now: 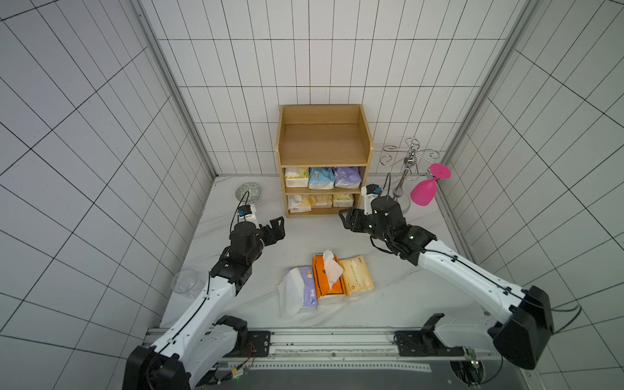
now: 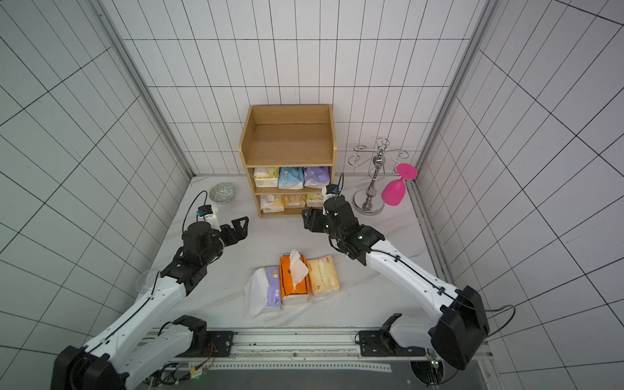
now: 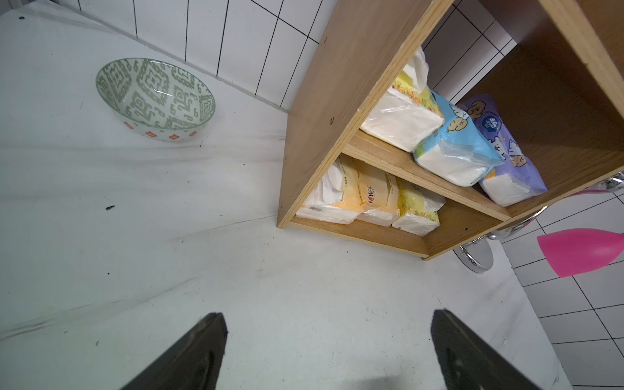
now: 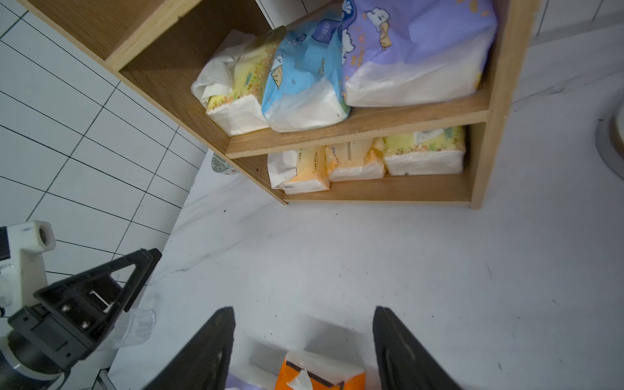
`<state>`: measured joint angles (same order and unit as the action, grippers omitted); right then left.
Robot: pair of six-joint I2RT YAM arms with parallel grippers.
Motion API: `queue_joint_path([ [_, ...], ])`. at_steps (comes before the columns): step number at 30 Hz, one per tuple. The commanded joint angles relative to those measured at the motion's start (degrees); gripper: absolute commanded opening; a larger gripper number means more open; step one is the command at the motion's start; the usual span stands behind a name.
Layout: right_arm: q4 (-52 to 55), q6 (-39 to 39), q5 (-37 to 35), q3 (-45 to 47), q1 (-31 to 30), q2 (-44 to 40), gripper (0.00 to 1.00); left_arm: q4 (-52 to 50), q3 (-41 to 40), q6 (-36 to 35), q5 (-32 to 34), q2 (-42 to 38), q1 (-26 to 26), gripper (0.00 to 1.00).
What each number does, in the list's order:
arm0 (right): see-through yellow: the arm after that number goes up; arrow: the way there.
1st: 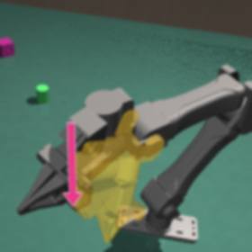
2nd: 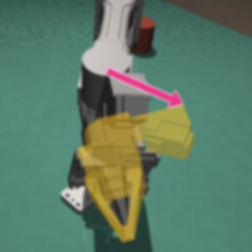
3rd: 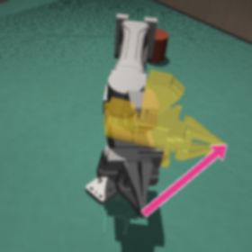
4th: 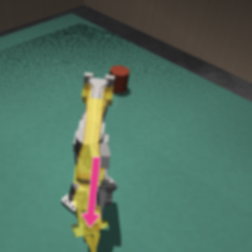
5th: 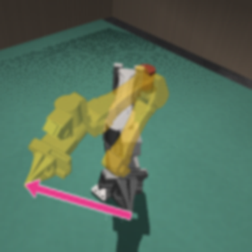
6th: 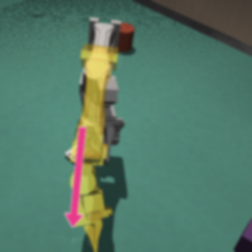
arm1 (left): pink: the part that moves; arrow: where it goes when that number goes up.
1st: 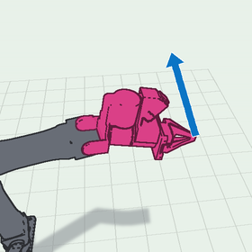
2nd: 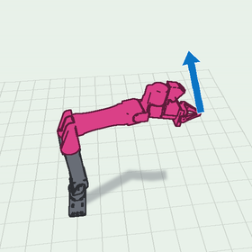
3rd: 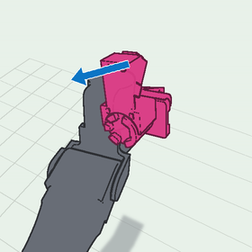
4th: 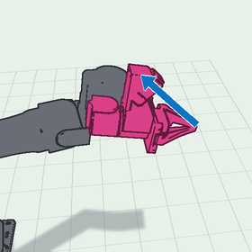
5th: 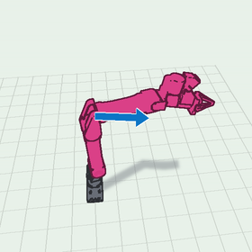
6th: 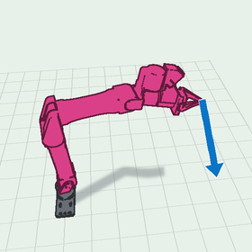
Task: Remove the tissue boxes from the shelf
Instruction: Place the box of tissues at the center of the board, then pick up a box of tissues from the shelf.
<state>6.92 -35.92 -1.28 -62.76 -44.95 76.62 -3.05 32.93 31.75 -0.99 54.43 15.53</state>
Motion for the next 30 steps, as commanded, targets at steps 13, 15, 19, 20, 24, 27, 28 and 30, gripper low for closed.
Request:
queue_joint_path([
  [13,-20.2,-7.7,-4.1,-11.7,3.3,19.4,0.59,5.6,-5.8,-1.0,1.9,0.1,-0.4,0.98],
  [15,-23.0,-9.2,-4.3,-11.8,3.7,20.7,0.59,6.3,-5.9,-1.3,2.0,0.3,-0.5,0.98],
  [19,-25.7,-12.1,-3.5,-13.6,4.7,24.1,0.59,6.8,-5.9,-1.6,1.2,1.1,-0.5,0.98],
  [20,-26.2,-12.6,-3.4,-14.3,5.0,25.1,0.59,6.8,-5.9,-1.7,1.1,1.2,-0.6,0.99],
  [24,-26.6,-13.0,-3.3,-16.4,5.5,27.8,0.6,6.0,-5.7,-2.4,1.1,1.1,-0.6,0.98],
  [27,-26.9,-14.2,-3.4,-18.1,5.7,29.7,0.6,5.6,-5.9,-2.6,0.9,0.0,-0.7,0.98],
  [28,-27.0,-14.4,-3.4,-18.6,5.8,30.4,0.6,5.5,-6.0,-2.6,0.9,-0.6,-0.7,0.98],
  [30,-26.8,-14.6,-3.5,-19.8,5.9,31.4,0.6,5.7,-6.4,-2.5,0.9,-1.4,-0.6,0.98],
])
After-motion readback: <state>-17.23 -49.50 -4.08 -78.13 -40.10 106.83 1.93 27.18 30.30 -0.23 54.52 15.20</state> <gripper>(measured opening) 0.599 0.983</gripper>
